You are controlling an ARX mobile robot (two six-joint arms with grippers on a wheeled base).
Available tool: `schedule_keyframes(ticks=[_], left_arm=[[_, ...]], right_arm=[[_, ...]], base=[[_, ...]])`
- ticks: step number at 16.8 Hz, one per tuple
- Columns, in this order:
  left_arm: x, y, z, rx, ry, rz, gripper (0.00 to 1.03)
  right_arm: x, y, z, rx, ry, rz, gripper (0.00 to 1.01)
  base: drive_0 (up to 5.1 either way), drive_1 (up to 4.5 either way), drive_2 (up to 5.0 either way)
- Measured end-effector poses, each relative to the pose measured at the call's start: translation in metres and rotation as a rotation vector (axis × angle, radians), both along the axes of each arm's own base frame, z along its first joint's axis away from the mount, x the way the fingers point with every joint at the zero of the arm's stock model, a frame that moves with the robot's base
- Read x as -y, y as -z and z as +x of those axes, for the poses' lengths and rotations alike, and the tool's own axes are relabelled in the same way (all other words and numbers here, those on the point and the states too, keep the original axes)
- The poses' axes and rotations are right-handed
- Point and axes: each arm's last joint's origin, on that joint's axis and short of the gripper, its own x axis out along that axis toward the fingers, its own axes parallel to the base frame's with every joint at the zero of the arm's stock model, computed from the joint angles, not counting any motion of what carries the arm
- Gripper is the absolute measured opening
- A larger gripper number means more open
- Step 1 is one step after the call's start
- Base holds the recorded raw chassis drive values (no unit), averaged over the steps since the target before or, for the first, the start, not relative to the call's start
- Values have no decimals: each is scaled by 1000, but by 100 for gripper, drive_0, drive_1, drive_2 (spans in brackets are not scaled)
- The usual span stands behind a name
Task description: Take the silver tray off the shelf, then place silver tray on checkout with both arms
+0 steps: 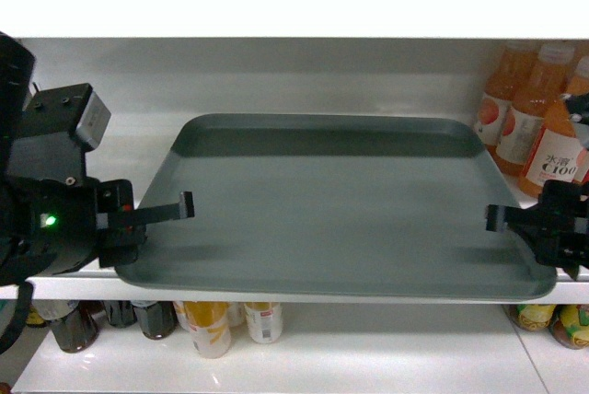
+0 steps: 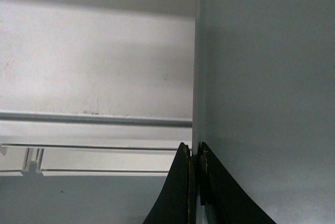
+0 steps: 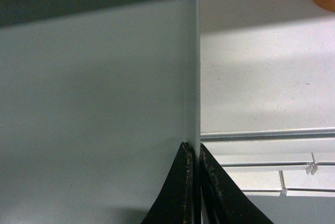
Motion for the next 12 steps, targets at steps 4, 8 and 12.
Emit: schedule_keyframes(ticks=[4, 8, 12], left_arm=[[-4, -22, -48, 60, -11, 46, 3], [-5, -32, -59, 98, -14, 73, 3], [-5, -30, -58, 94, -14, 74, 3]], right_arm=[[3, -24, -45, 77, -29, 40, 3], [4, -30, -55, 109, -35, 52, 3], [4, -30, -55, 108, -35, 52, 3]], base=[[0, 0, 0], [0, 0, 0], [0, 0, 0]])
